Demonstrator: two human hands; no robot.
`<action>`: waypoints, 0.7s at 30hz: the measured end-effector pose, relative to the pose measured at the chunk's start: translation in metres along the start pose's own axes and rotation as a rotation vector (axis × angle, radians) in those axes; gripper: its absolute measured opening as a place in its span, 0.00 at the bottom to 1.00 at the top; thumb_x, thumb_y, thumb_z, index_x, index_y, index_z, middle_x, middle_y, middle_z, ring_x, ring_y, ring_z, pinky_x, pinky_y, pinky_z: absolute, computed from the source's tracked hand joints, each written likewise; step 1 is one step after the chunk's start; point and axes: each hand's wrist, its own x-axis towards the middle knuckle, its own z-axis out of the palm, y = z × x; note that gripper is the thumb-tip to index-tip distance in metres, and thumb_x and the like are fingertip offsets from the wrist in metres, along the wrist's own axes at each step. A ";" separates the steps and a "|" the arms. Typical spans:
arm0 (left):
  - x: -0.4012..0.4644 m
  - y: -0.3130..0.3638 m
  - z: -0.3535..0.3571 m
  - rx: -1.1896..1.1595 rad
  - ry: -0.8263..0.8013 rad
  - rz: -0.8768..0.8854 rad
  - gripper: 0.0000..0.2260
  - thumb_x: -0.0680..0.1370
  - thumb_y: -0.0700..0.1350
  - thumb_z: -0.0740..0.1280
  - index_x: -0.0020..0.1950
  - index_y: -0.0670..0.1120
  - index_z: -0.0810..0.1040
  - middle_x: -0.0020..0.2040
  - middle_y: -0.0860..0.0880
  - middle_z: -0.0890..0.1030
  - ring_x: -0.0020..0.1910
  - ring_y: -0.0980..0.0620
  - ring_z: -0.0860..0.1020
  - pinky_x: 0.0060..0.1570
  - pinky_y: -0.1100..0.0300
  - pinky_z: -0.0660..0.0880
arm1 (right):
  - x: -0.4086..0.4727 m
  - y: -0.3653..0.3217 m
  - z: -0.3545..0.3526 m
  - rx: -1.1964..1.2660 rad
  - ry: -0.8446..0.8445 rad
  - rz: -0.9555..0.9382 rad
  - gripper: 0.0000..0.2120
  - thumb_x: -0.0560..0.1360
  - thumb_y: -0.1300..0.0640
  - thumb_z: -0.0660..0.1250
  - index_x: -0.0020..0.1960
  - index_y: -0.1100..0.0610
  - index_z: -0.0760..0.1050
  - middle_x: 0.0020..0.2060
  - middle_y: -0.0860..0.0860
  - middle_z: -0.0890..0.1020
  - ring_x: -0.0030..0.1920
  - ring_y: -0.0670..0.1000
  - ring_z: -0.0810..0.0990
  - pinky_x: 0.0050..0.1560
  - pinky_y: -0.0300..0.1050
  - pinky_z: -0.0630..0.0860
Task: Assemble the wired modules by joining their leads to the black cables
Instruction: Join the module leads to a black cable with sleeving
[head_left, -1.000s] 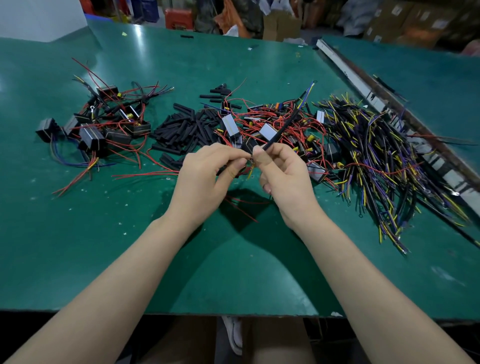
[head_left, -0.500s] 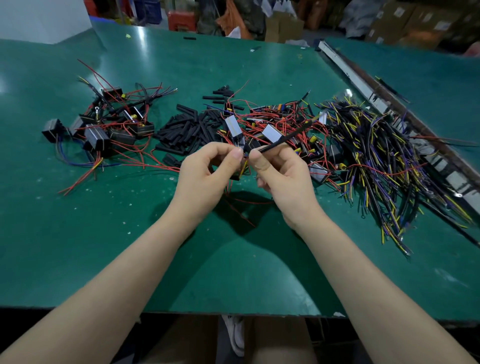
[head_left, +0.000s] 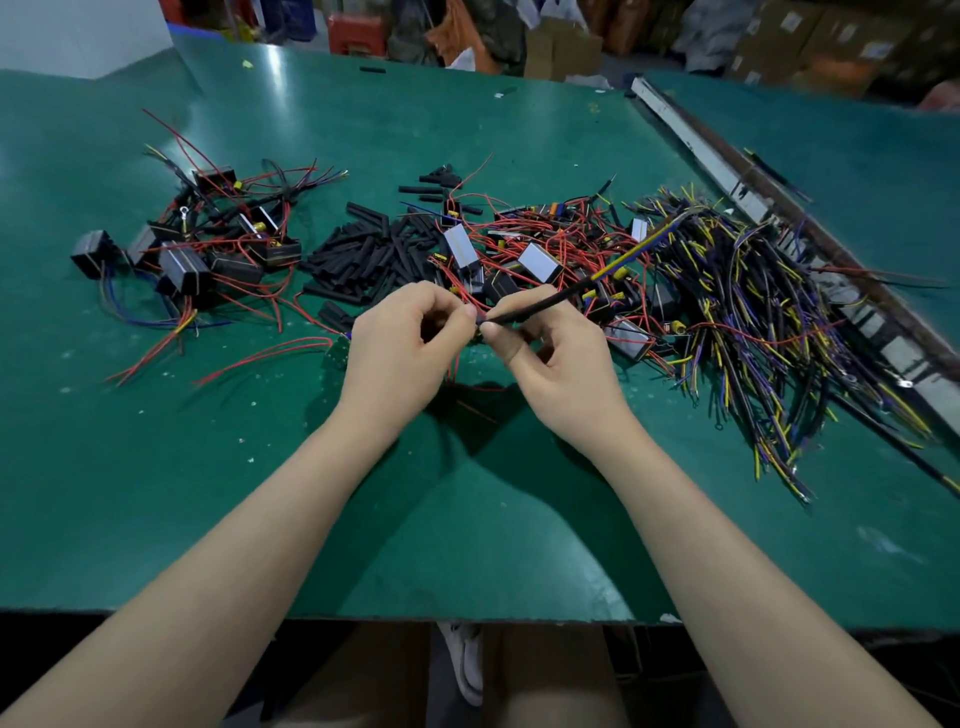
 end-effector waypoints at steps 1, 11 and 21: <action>0.001 -0.001 -0.001 0.021 -0.010 0.024 0.05 0.77 0.45 0.68 0.41 0.51 0.78 0.35 0.59 0.76 0.35 0.61 0.72 0.40 0.65 0.69 | 0.000 0.000 0.000 -0.010 0.004 0.017 0.07 0.76 0.60 0.69 0.46 0.49 0.74 0.41 0.43 0.78 0.39 0.42 0.76 0.42 0.34 0.71; 0.000 -0.005 -0.007 0.164 0.008 0.354 0.08 0.77 0.47 0.67 0.50 0.44 0.83 0.44 0.49 0.78 0.44 0.49 0.78 0.41 0.45 0.74 | 0.002 -0.001 -0.003 0.051 0.001 0.106 0.06 0.77 0.56 0.68 0.46 0.45 0.74 0.39 0.42 0.79 0.40 0.44 0.78 0.47 0.55 0.78; -0.003 -0.002 -0.006 0.334 0.055 0.285 0.03 0.73 0.44 0.67 0.40 0.46 0.79 0.41 0.56 0.74 0.49 0.47 0.73 0.44 0.56 0.58 | 0.001 -0.002 -0.002 -0.032 -0.028 0.036 0.05 0.77 0.59 0.68 0.46 0.50 0.75 0.36 0.39 0.77 0.36 0.36 0.75 0.39 0.28 0.67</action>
